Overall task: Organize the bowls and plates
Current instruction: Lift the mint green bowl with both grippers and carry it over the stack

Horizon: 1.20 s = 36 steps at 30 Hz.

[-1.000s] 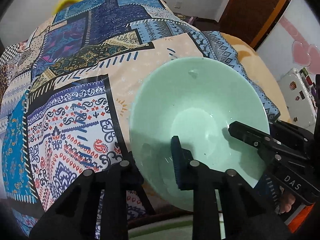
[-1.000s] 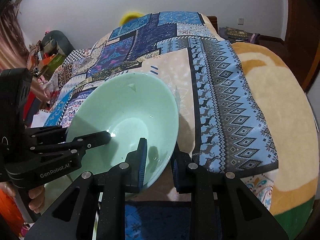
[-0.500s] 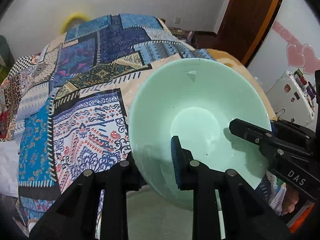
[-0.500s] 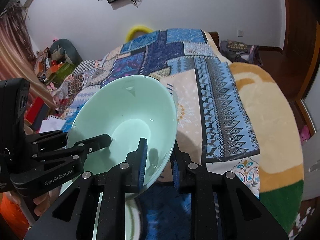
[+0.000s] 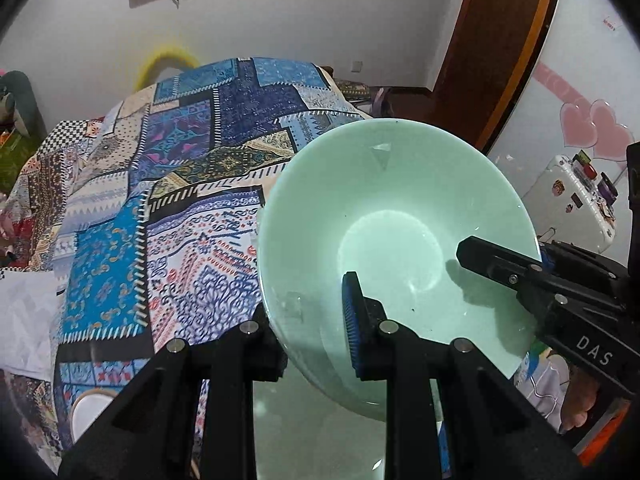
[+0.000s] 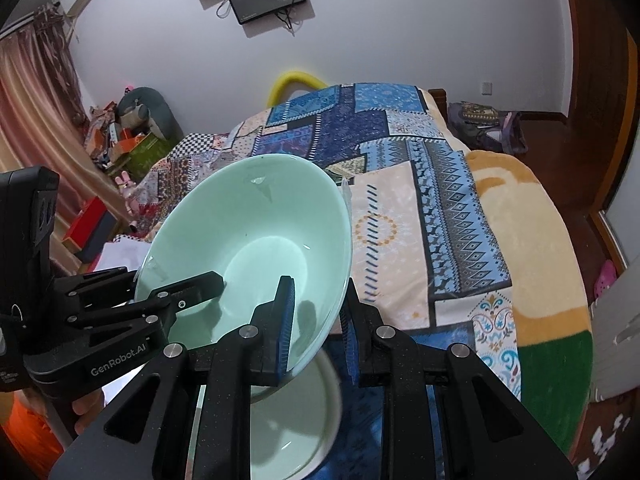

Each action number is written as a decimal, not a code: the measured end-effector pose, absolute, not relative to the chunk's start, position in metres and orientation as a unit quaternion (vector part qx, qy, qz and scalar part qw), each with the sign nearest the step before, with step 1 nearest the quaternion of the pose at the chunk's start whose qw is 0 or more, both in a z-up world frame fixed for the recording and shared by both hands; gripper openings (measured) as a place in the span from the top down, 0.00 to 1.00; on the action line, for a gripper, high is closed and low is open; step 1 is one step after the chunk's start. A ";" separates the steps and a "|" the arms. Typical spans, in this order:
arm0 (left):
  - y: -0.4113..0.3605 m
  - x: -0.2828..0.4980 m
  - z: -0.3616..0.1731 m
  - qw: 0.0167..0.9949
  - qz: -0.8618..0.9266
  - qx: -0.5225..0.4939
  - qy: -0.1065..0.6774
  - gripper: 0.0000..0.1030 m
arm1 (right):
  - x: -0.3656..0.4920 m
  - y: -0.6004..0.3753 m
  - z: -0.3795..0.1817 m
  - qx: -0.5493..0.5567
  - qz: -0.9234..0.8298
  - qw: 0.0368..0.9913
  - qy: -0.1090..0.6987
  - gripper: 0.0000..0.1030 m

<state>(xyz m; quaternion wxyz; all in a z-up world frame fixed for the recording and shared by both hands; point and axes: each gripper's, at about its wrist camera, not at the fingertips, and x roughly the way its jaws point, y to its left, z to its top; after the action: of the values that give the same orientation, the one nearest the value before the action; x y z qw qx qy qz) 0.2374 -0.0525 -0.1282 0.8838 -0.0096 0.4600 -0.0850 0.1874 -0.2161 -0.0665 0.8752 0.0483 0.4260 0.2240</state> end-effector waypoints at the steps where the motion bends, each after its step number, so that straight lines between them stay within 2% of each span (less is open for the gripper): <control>1: -0.050 0.231 -0.126 0.885 -0.084 -0.010 0.458 0.77 | 0.184 -0.214 -0.065 0.048 0.225 0.875 0.425 0.80; 36: 0.073 0.100 -0.108 0.902 -0.001 -0.052 0.429 0.78 | 0.097 -0.098 -0.063 0.009 0.307 0.856 0.415 0.80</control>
<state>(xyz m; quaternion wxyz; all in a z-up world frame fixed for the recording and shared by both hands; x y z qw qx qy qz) 0.0998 0.0735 -0.1076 0.9017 -0.0525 0.4291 -0.0006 0.0971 -0.0976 -0.0631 0.8561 0.0088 0.4154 0.3074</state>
